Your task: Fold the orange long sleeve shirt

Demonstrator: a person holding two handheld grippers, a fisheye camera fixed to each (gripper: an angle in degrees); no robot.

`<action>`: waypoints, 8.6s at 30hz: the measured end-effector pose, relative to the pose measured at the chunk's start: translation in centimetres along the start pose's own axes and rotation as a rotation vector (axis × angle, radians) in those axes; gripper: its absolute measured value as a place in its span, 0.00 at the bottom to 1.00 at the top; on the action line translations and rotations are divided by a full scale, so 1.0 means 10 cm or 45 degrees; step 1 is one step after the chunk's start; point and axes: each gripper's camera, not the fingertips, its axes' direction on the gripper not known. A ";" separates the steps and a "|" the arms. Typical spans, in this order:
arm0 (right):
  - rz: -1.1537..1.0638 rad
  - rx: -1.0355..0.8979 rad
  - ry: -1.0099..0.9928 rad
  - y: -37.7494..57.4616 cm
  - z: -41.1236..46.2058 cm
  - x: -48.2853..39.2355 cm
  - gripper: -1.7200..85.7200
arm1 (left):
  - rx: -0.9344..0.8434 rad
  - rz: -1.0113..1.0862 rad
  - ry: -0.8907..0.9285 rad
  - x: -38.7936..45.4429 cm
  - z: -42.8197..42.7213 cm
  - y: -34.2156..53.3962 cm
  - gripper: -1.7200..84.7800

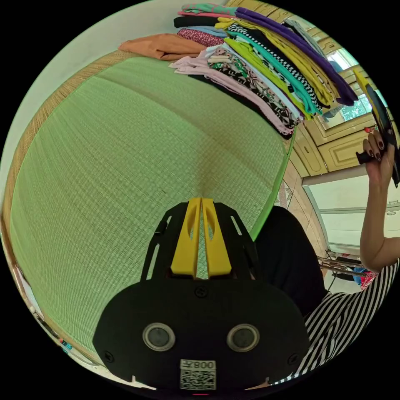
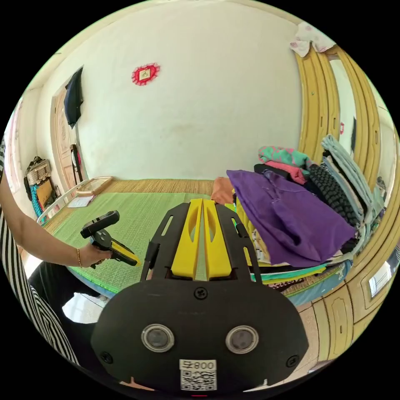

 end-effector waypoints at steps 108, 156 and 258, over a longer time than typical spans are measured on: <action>-0.210 -0.728 -0.888 -1.86 2.86 -2.95 0.07 | 1.107 -0.970 0.625 -5.06 4.94 6.61 0.04; -0.198 -1.292 -0.515 -1.70 6.08 -2.07 0.11 | 1.138 -0.964 0.884 -6.30 7.33 8.58 0.04; -0.175 -1.003 -0.273 -2.54 4.52 0.25 0.12 | 0.687 -0.585 0.162 -7.97 4.58 6.54 0.16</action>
